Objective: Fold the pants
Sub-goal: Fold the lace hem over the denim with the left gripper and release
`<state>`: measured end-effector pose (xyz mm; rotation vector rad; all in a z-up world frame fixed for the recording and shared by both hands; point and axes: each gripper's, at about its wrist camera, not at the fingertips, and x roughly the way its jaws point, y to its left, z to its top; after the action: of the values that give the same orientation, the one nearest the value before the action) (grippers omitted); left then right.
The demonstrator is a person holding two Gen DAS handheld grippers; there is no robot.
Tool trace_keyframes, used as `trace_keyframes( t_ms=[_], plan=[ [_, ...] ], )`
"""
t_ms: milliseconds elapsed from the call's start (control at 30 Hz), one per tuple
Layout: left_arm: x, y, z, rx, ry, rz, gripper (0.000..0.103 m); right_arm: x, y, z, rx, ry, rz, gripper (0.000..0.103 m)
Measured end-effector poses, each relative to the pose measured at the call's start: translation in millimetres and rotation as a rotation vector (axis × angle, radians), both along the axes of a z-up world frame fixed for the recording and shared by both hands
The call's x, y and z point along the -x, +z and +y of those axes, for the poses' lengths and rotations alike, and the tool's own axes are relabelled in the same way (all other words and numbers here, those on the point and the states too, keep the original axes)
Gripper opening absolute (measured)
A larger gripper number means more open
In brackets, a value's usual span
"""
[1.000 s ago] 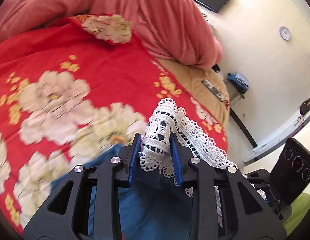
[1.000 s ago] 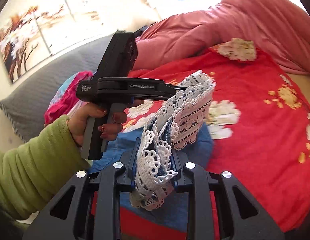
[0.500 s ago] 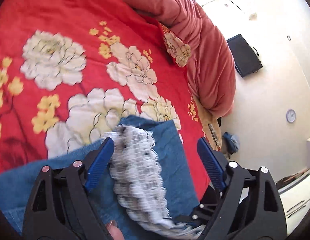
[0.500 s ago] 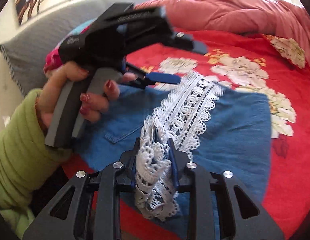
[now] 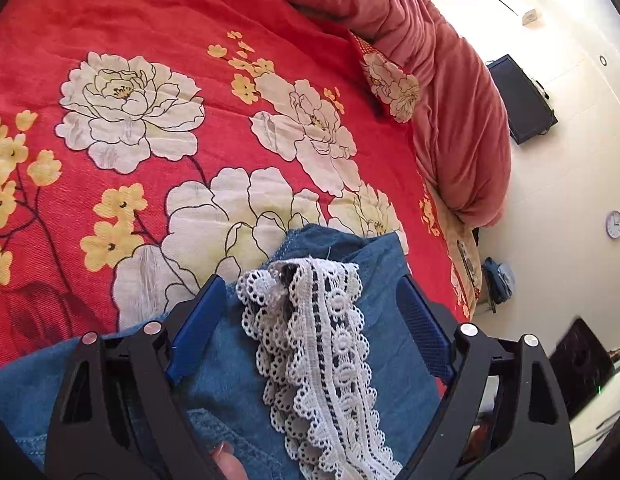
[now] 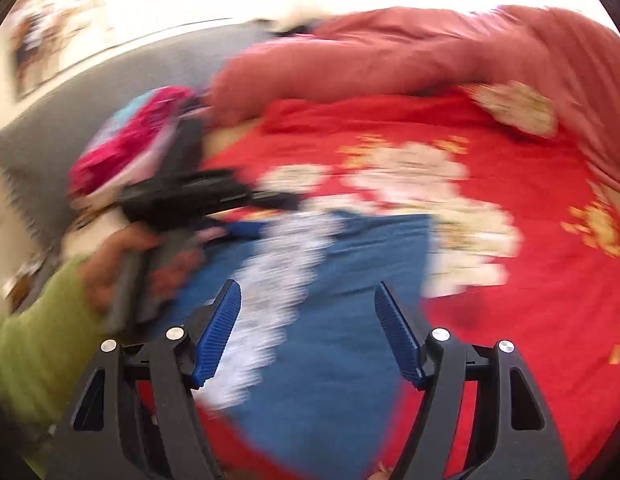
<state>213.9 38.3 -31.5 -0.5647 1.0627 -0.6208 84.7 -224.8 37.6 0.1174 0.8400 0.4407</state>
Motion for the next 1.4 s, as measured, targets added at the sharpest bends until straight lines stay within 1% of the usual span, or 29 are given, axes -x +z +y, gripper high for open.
trace_keyframes(
  t_ms=[67,100,133,167,200,267,300,333,367,400,467,500,533,567,600,633,667,700,733,767,833,867,900,1000,1067,1167,1267,1400],
  plan=[
    [-1.9,-3.9,-1.7,-0.002,-0.001,0.016,0.033,-25.9,-11.4,-21.1,-0.001,-0.073,0.063,0.068],
    [-3.2,-7.7,-1.5,0.009,-0.004,0.031,0.03,-41.3,-18.4,-28.9,-0.002,-0.097,0.099,0.068],
    [-4.2,-10.7,-1.2,0.012,-0.004,0.04,0.028,-47.9,-22.3,-32.6,-0.009,-0.102,0.114,0.068],
    [-4.3,-12.0,-1.0,0.009,-0.002,0.044,0.021,-55.4,-28.4,-38.9,-0.013,-0.109,0.132,0.068],
    [-4.0,-11.9,-0.4,0.015,-0.004,0.043,0.017,-63.3,-32.6,-39.3,-0.006,-0.113,0.154,0.068],
    [-2.7,-7.6,1.6,0.042,-0.004,0.038,0.013,-86.8,-46.7,-40.8,-0.016,-0.103,0.205,0.068],
    [-0.5,-1.9,2.8,0.049,-0.006,0.025,0.013,-97.7,-55.0,-40.9,-0.03,-0.102,0.236,0.065],
    [1.8,4.1,4.2,0.056,-0.006,0.01,0.012,-101.6,-60.0,-38.6,-0.043,-0.097,0.26,0.049],
    [4.5,11.1,5.6,0.062,-0.009,-0.007,0.012,-102.3,-63.4,-36.5,-0.061,-0.088,0.284,0.044],
    [9.1,20.5,7.7,0.057,-0.009,-0.033,0.012,-98.2,-62.7,-33.4,-0.08,-0.078,0.291,0.045],
    [17.3,36.6,11.1,0.009,-0.005,-0.093,0.012,-91.6,-51.9,-19.5,-0.046,-0.056,0.237,0.048],
    [20.6,42.4,12.7,-0.049,0.002,-0.125,0.012,-90.0,-49.3,-11.2,-0.011,-0.051,0.215,0.058],
    [20.8,43.0,13.5,-0.092,0.011,-0.139,0.012,-90.7,-48.9,-6.0,0.019,-0.056,0.203,0.067],
    [19.3,40.3,14.0,-0.126,0.022,-0.138,0.013,-92.6,-50.5,-0.2,0.062,-0.064,0.197,0.068],
    [15.3,31.9,14.0,-0.145,0.032,-0.115,0.013,-93.9,-54.6,6.0,0.108,-0.067,0.199,0.068],
    [12.2,23.8,13.7,-0.147,0.035,-0.092,0.014,-96.4,-58.8,9.7,0.143,-0.071,0.202,0.069],
    [8.9,13.8,12.2,-0.159,0.036,-0.066,0.014,-97.9,-62.6,11.1,0.167,-0.075,0.203,0.069],
    [7.2,9.1,11.2,-0.176,0.037,-0.058,0.017,-97.5,-66.3,13.2,0.192,-0.076,0.202,0.069],
    [5.4,4.7,9.6,-0.201,0.036,-0.054,0.019,-97.3,-68.7,13.3,0.199,-0.075,0.197,0.069],
    [4.7,2.9,10.0,-0.207,0.038,-0.055,0.02,-95.3,-68.6,12.1,0.201,-0.077,0.193,0.07],
    [6.0,4.9,11.1,-0.206,0.035,-0.058,0.023,-88.6,-62.3,6.9,0.186,-0.083,0.174,0.072],
    [7.0,7.2,12.0,-0.211,0.037,-0.065,0.031,-86.1,-59.4,5.5,0.174,-0.086,0.162,0.073],
    [8.8,11.2,13.4,-0.212,0.042,-0.076,0.039,-77.7,-52.0,0.2,0.149,-0.092,0.146,0.076],
    [19.5,27.3,21.1,-0.193,0.048,-0.116,0.05,-52.9,-34.8,-11.3,0.095,-0.098,0.117,0.076],
    [29.5,36.8,24.8,-0.199,0.056,-0.14,0.056,-38.3,-25.5,-14.9,0.081,-0.094,0.105,0.076],
    [49.7,48.0,29.5,-0.205,0.062,-0.153,0.058,-14.2,-12.3,-18.4,0.064,-0.074,0.083,0.076],
    [81.1,56.0,31.0,-0.179,0.069,-0.163,0.066,9.2,-4.7,-19.3,0.069,-0.058,0.057,0.076],
    [125.9,53.9,28.2,-0.14,0.098,-0.134,0.067,35.2,-6.2,-19.4,0.075,-0.041,0.034,0.076]
  ],
)
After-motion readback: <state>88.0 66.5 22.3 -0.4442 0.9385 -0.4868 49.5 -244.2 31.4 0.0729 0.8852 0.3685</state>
